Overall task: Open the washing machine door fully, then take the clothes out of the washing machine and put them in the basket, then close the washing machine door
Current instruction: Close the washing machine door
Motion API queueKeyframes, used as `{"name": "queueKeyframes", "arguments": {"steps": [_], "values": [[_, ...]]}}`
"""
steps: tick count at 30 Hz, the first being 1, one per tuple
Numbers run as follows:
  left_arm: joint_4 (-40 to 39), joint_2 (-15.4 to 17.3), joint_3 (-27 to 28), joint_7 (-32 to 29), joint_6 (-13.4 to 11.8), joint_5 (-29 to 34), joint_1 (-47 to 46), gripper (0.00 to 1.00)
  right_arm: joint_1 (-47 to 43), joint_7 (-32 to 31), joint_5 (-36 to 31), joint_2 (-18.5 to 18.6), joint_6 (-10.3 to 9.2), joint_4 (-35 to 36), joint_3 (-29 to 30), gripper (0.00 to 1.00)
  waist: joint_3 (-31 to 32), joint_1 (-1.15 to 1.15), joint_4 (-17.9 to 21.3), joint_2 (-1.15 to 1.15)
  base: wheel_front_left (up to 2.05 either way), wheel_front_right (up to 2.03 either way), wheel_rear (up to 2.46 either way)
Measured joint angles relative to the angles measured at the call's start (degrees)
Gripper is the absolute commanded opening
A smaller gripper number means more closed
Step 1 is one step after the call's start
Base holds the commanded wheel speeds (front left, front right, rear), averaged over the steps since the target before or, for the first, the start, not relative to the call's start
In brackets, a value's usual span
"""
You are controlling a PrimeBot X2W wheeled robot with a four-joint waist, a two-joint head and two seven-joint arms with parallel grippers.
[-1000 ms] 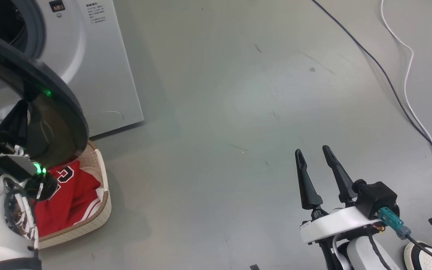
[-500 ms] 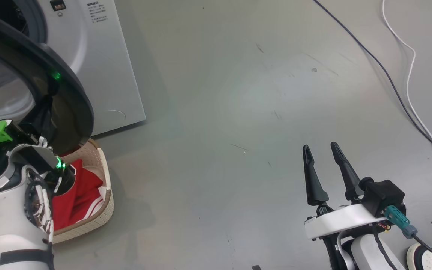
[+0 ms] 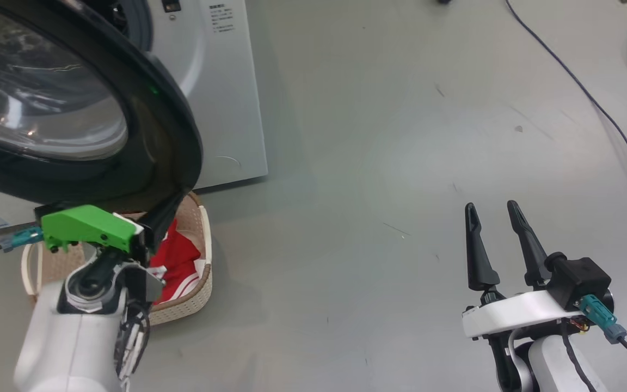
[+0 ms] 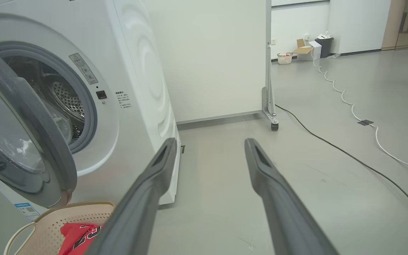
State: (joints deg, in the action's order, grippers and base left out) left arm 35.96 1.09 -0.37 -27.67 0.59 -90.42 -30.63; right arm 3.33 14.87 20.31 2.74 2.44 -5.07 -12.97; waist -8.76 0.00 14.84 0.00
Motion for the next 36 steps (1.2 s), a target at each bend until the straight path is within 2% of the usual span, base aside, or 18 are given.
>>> {"name": "queueKeyframes", "arguments": {"steps": [5, 7, 12, 18, 25, 36], "values": [[-2.4, 0.1, -4.9, 0.4, 4.8, 7.7, 3.8, 0.0, 0.0, 0.0, -0.2, 0.5, 0.47, -0.2, 0.9, 1.0, 1.2, 0.0, -3.6, 0.0, 0.0, 0.0, 0.0], [-3.5, 0.8, -6.5, 1.6, 5.8, 10.6, 5.2, 0.0, -0.1, 0.0, -0.4, 0.8, 0.52, -0.3, 1.2, 1.0, 1.7, 0.0, -5.1, 0.0, 0.0, 0.0, 0.0], [-6.3, 3.9, -9.4, 6.2, 6.3, 18.1, 8.3, 0.0, -0.4, 0.0, -0.7, 1.0, 1.0, -0.3, 2.1, 1.0, 3.0, 0.0, -9.0, 0.0, 0.0, 0.0, 0.0], [-10.6, 5.9, -12.6, 13.6, 6.3, 26.5, 10.7, 0.0, -1.9, 0.0, -0.8, 1.1, 0.98, 0.4, 4.3, 1.0, 4.4, 0.0, -13.9, 0.0, 0.0, 0.0, 0.0], [-14.6, 9.2, -13.0, 24.1, 6.3, 34.8, 13.9, 0.0, -2.7, 0.0, -1.3, 0.9, 1.01, 0.7, 4.4, 1.0, 5.6, 0.0, -18.8, 0.0, 0.0, 0.0, 0.0], [-18.0, 13.7, -15.4, 38.0, 6.3, 48.2, 19.4, 0.0, -2.9, 0.0, -1.4, 0.7, 1.63, 0.7, 3.8, 1.0, 7.4, 0.0, -21.2, 0.0, 0.0, 0.0, 0.0]]}}
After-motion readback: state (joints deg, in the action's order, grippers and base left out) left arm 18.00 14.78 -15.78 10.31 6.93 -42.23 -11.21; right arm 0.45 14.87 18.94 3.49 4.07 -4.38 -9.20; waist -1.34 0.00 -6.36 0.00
